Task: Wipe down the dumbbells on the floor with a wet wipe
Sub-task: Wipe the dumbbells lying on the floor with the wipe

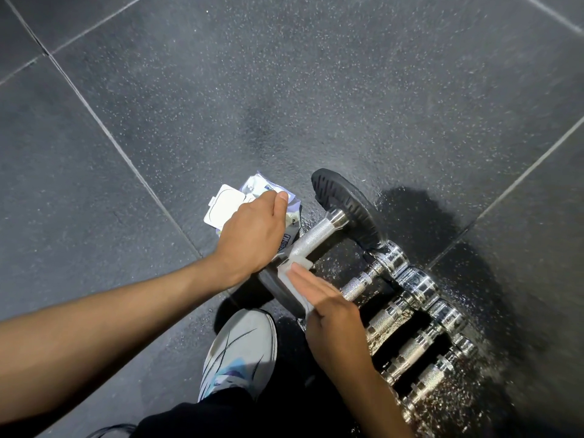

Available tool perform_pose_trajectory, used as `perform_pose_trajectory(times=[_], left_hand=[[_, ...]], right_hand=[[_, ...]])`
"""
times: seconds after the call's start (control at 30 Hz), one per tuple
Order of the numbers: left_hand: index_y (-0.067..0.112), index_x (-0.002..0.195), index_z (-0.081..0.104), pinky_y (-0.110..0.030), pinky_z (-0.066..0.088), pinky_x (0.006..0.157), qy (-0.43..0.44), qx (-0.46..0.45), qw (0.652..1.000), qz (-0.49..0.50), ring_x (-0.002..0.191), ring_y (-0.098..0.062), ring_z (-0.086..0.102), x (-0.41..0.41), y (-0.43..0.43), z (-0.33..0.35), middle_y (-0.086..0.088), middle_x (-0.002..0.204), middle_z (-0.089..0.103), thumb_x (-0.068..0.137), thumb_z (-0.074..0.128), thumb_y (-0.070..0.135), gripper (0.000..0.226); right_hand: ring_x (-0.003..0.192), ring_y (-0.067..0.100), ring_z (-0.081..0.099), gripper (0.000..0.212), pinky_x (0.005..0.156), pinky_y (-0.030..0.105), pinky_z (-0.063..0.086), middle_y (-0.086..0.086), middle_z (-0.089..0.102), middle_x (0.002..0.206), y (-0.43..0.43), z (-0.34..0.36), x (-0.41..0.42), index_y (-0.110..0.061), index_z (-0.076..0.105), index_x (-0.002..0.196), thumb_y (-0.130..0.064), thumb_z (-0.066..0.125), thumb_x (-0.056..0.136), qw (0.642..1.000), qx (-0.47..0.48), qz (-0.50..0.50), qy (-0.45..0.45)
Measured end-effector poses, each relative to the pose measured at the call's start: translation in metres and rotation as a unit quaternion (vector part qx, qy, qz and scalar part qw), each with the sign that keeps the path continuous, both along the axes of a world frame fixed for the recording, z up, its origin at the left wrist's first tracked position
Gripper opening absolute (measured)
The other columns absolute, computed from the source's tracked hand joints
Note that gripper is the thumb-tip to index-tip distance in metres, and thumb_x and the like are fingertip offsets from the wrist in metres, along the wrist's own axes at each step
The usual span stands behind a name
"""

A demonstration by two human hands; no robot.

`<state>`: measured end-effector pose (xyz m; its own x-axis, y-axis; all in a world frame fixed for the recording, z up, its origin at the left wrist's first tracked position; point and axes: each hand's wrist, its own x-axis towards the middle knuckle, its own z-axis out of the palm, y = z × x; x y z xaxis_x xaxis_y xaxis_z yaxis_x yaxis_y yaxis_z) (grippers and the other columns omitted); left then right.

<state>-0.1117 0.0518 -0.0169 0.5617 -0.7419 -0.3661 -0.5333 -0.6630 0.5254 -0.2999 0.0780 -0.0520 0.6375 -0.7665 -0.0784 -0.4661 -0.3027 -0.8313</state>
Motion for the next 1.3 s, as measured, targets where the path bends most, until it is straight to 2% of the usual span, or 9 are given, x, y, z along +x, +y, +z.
perform_pose_trajectory(times=[0.17, 0.33, 0.53, 0.63, 0.83, 0.97, 1.07, 1.2, 1.3], left_hand=[[0.027, 0.074, 0.039, -0.046, 0.048, 0.081, 0.000, 0.005, 1.000, 0.004, 0.087, -0.035, 0.057, -0.002, 0.000, 0.002, -0.005, 0.083, 0.059, 0.109, 0.026, 0.049, 0.044], [0.027, 0.074, 0.038, -0.048, 0.049, 0.082, 0.000, 0.004, 1.000, 0.009, 0.087, -0.037, 0.058, -0.005, 0.002, 0.002, -0.005, 0.082, 0.059, 0.110, 0.026, 0.049, 0.044], [0.023, 0.083, 0.046, -0.049, 0.048, 0.084, -0.002, -0.004, 1.000, 0.010, 0.091, -0.038, 0.059, -0.005, 0.002, 0.004, -0.011, 0.091, 0.067, 0.110, 0.026, 0.048, 0.042], [0.021, 0.088, 0.049, -0.050, 0.049, 0.086, -0.003, -0.006, 1.000, 0.011, 0.093, -0.038, 0.060, -0.004, 0.002, 0.003, -0.013, 0.097, 0.070, 0.110, 0.026, 0.049, 0.042], [0.019, 0.088, 0.050, -0.051, 0.048, 0.088, 0.003, -0.005, 1.000, 0.008, 0.094, -0.038, 0.060, -0.003, 0.001, 0.002, -0.013, 0.096, 0.069, 0.110, 0.026, 0.048, 0.044], [0.021, 0.086, 0.050, -0.050, 0.049, 0.088, 0.004, -0.005, 1.000, 0.007, 0.094, -0.037, 0.060, -0.003, 0.001, 0.002, -0.012, 0.095, 0.069, 0.109, 0.025, 0.049, 0.044], [0.022, 0.084, 0.049, -0.049, 0.049, 0.087, 0.006, -0.005, 1.000, 0.006, 0.091, -0.035, 0.059, -0.003, 0.002, 0.002, -0.008, 0.093, 0.068, 0.109, 0.026, 0.050, 0.044], [0.024, 0.082, 0.046, -0.049, 0.049, 0.086, 0.007, -0.009, 1.000, 0.008, 0.092, -0.036, 0.059, -0.003, 0.002, 0.001, -0.009, 0.092, 0.067, 0.109, 0.026, 0.050, 0.042], [0.024, 0.079, 0.045, -0.049, 0.048, 0.085, 0.006, -0.008, 1.000, 0.013, 0.091, -0.036, 0.058, -0.003, 0.001, 0.000, -0.008, 0.090, 0.067, 0.109, 0.027, 0.049, 0.043]], right_hand=[[0.091, -0.001, 0.067, 0.052, 0.083, 0.009, 0.049, -0.011, 0.072, 0.117, 0.001, 0.017, 0.010, -0.025, 0.070, 0.129, 0.002, 0.045, 0.091, 0.928, 0.347, -0.131, 0.026], [0.082, 0.026, 0.068, 0.029, 0.079, 0.036, 0.050, 0.009, 0.074, 0.094, -0.018, 0.022, 0.026, -0.004, 0.076, 0.096, -0.009, 0.054, 0.077, 0.784, 0.576, -0.202, -0.113], [0.060, 0.022, 0.049, 0.017, 0.063, 0.031, 0.043, 0.009, 0.047, 0.069, -0.044, 0.015, 0.049, -0.012, 0.054, 0.061, -0.005, 0.042, 0.071, 0.673, 0.683, -0.247, -0.143], [0.041, 0.012, 0.047, 0.054, 0.043, 0.022, 0.043, 0.000, 0.046, 0.050, -0.052, 0.017, 0.052, -0.015, 0.051, 0.041, 0.006, 0.026, 0.084, 0.674, 0.677, -0.231, -0.186], [0.060, 0.024, 0.051, 0.013, 0.055, 0.029, 0.048, 0.013, 0.051, 0.073, -0.048, 0.007, 0.037, -0.005, 0.050, 0.075, -0.001, 0.044, 0.064, 0.693, 0.670, -0.189, -0.187], [0.076, 0.026, 0.063, 0.048, 0.065, 0.033, 0.054, 0.018, 0.064, 0.091, -0.045, 0.018, 0.018, 0.007, 0.061, 0.113, -0.001, 0.035, 0.074, 0.649, 0.669, -0.177, -0.318], [0.071, 0.018, 0.052, 0.035, 0.058, 0.028, 0.039, 0.003, 0.060, 0.084, -0.047, 0.017, 0.020, -0.012, 0.061, 0.100, 0.002, 0.039, 0.076, 0.669, 0.608, -0.228, -0.361], [0.088, 0.011, 0.056, 0.041, 0.079, 0.027, 0.042, -0.004, 0.065, 0.102, -0.042, 0.018, 0.025, -0.019, 0.060, 0.126, -0.003, 0.047, 0.091, 0.844, 0.420, -0.220, -0.251], [0.122, -0.008, 0.051, 0.065, 0.107, 0.019, 0.041, -0.032, 0.048, 0.142, -0.037, 0.017, 0.027, -0.035, 0.030, 0.155, -0.018, 0.054, 0.097, 0.939, 0.275, -0.191, -0.081]])
